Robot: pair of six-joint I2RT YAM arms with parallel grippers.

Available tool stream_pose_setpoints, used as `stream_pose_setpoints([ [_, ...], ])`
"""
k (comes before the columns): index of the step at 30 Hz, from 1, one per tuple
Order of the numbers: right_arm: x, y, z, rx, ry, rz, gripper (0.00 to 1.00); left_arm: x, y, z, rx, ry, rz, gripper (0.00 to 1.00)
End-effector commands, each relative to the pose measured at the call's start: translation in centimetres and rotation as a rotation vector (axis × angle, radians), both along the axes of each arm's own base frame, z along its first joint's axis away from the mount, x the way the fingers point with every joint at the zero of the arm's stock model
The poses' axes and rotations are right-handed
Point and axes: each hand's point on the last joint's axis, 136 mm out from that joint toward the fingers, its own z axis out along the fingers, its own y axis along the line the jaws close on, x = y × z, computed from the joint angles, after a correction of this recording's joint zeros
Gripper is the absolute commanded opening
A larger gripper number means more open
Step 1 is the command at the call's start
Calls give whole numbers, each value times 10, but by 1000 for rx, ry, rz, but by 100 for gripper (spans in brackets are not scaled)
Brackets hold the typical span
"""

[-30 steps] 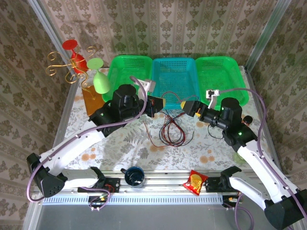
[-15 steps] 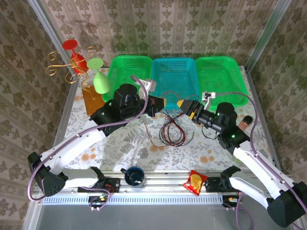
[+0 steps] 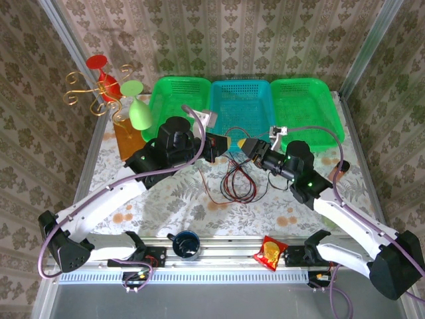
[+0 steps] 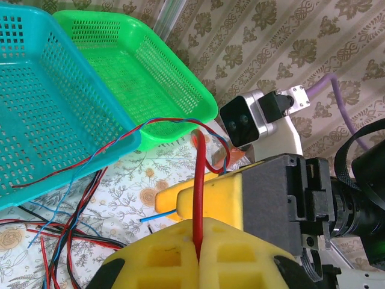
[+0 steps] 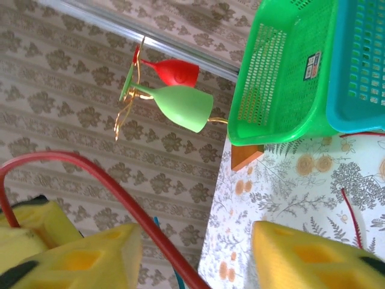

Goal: Untangle the cables

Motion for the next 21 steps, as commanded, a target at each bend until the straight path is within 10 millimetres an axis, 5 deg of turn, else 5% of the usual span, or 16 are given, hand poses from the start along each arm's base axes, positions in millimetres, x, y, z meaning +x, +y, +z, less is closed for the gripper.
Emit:
stream_pose_setpoints([
  [1,2,-6,25,25,-77,-42,42,-1,-1,17,-41,-20,1,0],
  [5,-1,-13,22,15,-86,-68,16,-2,0,18,-39,-21,3,0],
  [9,-7,-17,23,-4,-92,-68,1,-1,2,19,-37,-26,11,0],
  [21,-25,-17,37,-47,-93,-14,0,6,10,25,-30,-45,53,0],
])
